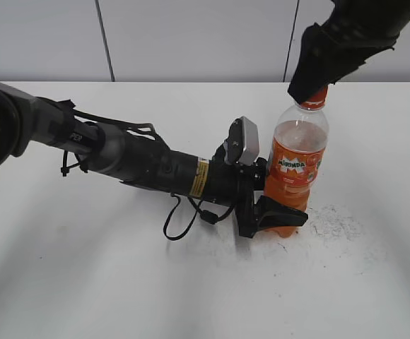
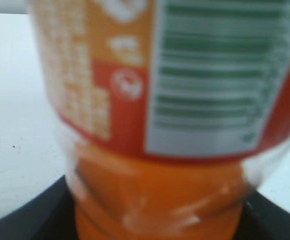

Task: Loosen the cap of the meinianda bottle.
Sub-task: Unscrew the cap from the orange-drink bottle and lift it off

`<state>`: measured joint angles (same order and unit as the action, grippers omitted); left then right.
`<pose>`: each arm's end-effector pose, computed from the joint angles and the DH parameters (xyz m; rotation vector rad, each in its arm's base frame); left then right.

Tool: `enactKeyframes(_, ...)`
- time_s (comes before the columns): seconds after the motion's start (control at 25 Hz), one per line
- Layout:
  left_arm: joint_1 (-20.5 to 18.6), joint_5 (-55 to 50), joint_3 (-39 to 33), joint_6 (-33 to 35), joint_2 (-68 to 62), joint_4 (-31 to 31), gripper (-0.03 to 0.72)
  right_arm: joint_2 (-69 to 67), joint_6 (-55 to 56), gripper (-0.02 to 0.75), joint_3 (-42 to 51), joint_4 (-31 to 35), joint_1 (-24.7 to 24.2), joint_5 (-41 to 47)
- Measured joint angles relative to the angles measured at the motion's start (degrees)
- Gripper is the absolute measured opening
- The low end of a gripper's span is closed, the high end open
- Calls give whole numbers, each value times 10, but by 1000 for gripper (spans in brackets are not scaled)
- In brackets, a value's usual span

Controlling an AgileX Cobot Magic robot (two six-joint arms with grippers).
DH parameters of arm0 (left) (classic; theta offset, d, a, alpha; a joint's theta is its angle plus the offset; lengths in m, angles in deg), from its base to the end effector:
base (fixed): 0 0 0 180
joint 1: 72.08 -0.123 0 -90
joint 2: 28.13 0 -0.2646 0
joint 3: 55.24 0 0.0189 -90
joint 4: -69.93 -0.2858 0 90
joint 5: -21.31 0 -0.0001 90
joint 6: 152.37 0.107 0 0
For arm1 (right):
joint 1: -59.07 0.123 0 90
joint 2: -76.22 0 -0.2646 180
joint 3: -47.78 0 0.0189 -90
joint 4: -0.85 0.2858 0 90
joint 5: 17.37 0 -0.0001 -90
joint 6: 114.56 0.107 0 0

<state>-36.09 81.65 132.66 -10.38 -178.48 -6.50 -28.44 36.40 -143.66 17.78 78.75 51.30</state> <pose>0.3262 -0.3485 0.0101 1.5111 1.3325 -1.1491 0.3544 0.1576 0.2844 -1.0655 2.5693 0.3719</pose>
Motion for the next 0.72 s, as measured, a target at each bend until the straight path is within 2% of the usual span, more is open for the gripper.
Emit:
enactKeyframes(0.08,0,0,0,0,0,0,512,0,104,543,0,0,0,-2)
enactKeyframes(0.16,0,0,0,0,0,0,512,0,198,510,0,-1,0,-1)
enactKeyframes(0.36,0,0,0,0,0,1,512,0,245,283,0,6,0,3)
enactKeyframes(0.52,0,-1,0,0,0,1,512,0,208,272,0,7,0,4)
enactKeyframes(0.64,0,0,0,0,0,0,512,0,123,272,0,11,0,4)
enactKeyframes(0.72,0,0,0,0,0,0,512,0,-2,272,0,15,0,6)
